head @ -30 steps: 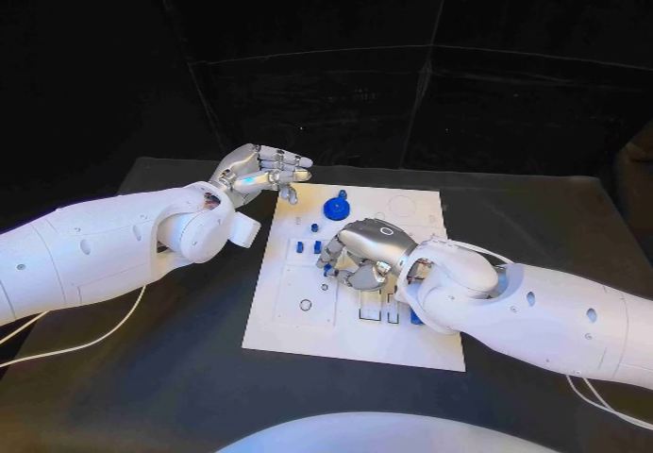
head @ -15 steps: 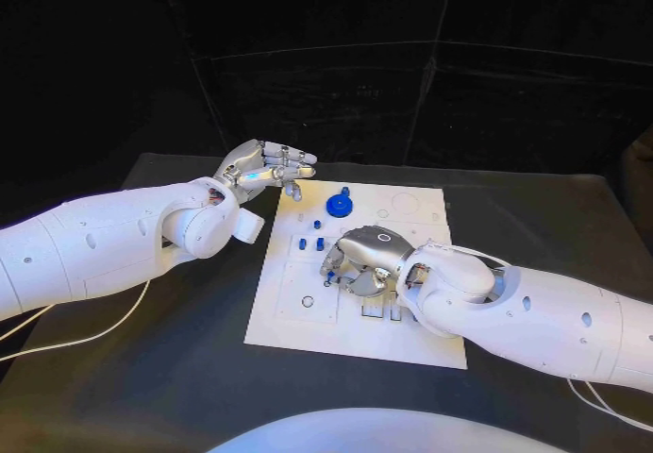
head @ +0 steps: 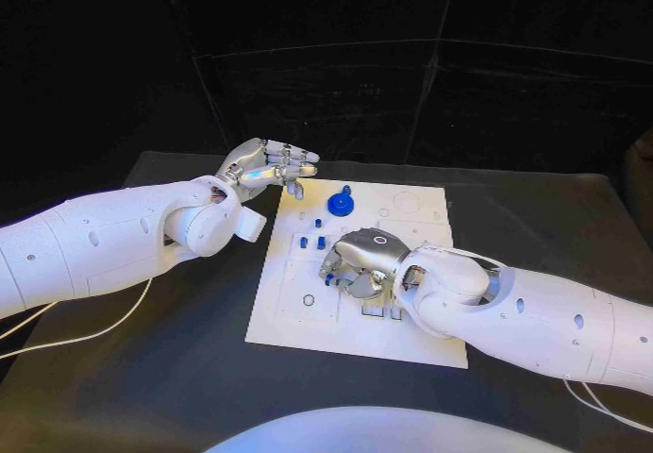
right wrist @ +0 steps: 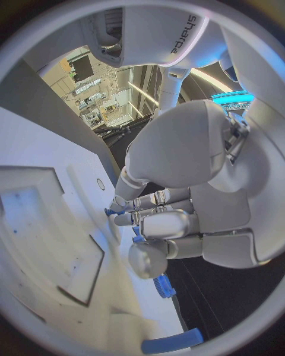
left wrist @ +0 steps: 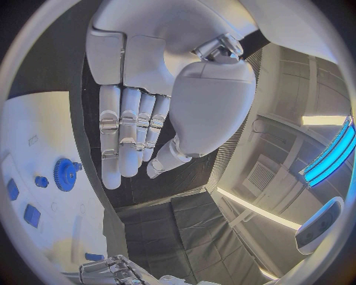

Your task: Assemble the parts on the task board

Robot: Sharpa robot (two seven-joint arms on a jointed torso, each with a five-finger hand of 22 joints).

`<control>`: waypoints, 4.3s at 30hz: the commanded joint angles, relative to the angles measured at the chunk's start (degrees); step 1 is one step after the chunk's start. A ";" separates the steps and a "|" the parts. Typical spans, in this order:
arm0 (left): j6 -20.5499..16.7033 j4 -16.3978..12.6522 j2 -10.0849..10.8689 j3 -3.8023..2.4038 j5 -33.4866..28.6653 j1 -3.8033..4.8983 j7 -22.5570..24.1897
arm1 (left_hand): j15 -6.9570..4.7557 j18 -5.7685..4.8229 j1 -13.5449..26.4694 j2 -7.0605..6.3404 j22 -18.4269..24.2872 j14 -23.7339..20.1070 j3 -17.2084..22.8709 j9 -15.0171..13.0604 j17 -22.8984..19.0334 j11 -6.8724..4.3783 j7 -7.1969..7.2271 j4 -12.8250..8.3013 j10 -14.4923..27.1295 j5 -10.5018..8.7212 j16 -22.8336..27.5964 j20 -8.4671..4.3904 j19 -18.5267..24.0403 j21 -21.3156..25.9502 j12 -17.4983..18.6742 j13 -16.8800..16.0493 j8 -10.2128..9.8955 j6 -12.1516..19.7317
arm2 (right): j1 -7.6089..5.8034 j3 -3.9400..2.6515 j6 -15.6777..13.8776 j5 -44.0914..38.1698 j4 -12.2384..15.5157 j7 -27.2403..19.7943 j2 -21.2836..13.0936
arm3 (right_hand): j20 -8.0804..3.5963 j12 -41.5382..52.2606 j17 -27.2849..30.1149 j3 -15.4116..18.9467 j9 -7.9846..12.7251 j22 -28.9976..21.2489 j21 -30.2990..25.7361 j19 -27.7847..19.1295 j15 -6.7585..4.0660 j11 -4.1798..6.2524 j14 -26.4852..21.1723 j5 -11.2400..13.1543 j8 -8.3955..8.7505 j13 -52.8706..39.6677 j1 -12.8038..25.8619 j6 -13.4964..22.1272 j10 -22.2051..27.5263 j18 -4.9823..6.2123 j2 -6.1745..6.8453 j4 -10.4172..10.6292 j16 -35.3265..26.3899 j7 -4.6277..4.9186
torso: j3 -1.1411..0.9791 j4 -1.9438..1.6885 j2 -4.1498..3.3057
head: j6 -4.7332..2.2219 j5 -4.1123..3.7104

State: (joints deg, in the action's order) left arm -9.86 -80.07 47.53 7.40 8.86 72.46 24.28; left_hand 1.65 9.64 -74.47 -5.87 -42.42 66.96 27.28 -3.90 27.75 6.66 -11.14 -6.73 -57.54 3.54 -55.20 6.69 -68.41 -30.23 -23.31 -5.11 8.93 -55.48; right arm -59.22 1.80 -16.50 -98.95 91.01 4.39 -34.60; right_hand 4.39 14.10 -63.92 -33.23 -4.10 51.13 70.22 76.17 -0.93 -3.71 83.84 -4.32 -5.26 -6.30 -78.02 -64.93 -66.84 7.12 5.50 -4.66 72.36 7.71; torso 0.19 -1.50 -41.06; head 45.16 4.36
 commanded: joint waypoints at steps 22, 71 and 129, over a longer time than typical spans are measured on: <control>0.52 0.25 -0.22 -0.02 -0.20 0.08 -0.30 | -0.14 0.76 -0.05 0.31 0.11 -0.40 -0.48 0.05 -0.09 0.09 -0.10 -0.03 0.59 -0.04 -0.34 0.21 -0.24 0.36 -0.43 0.06 0.38 0.45 | 0.21 0.01 1.85 -2.67 0.17 1.42 0.56 | 0.95 -2.28 1.69 3.70 0.12 -2.62 -1.24 -1.18 0.73 -1.19 1.48 -3.15 1.03 1.05 4.72 1.93 3.70 0.14 3.13 1.31 -0.63 1.04 | 0.02 0.01 0.03 | -0.19 0.05; 2.61 1.13 -0.90 0.00 -0.20 0.02 -0.61 | -0.06 0.75 0.01 0.25 0.24 -0.58 -0.75 0.05 -0.23 0.17 -0.18 -0.06 0.92 -0.04 -0.38 0.27 -0.18 0.50 -0.62 0.09 0.45 0.72 | -5.83 -0.44 3.42 2.49 6.49 5.61 -16.72 | 1.86 0.38 5.61 15.75 0.11 -8.34 -5.10 -3.30 1.41 -1.97 0.42 -6.13 1.15 2.50 3.10 6.20 11.22 1.06 3.56 2.70 -2.55 1.25 | 0.03 -0.08 -0.05 | -2.87 -2.62; 2.46 1.54 -0.89 0.00 -0.20 0.02 -0.79 | -0.02 0.75 0.03 0.39 0.31 -0.68 -0.81 0.04 -0.31 0.20 -0.20 -0.02 1.02 -0.02 -0.40 0.31 -0.13 0.58 -0.75 0.09 0.52 0.79 | -5.55 -0.82 -5.19 10.62 11.61 -3.28 -12.60 | 0.33 -1.16 3.29 3.57 0.02 -1.49 -0.69 0.24 -0.21 -0.12 1.51 -0.12 0.48 2.48 -0.23 0.93 -0.64 -0.08 -0.41 0.74 -0.25 0.40 | 0.08 -0.06 0.06 | -1.93 -1.44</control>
State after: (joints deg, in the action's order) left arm -7.91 -78.46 46.73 7.43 8.82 72.43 23.03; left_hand 1.64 9.64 -74.47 -5.87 -42.17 66.55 26.80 -3.90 27.49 6.86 -11.35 -6.87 -56.91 3.54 -55.41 6.69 -68.40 -29.96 -23.91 -5.08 9.13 -55.28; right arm -64.78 0.99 -20.87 -89.59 102.84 3.50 -47.29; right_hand 4.69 13.19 -60.63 -29.29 -4.12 49.59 69.23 76.07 -0.84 -3.80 83.94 -4.19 -4.75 -3.83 -78.57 -63.67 -67.15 7.12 4.66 -4.01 71.76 7.90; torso 0.29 -1.61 -40.97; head 43.14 2.71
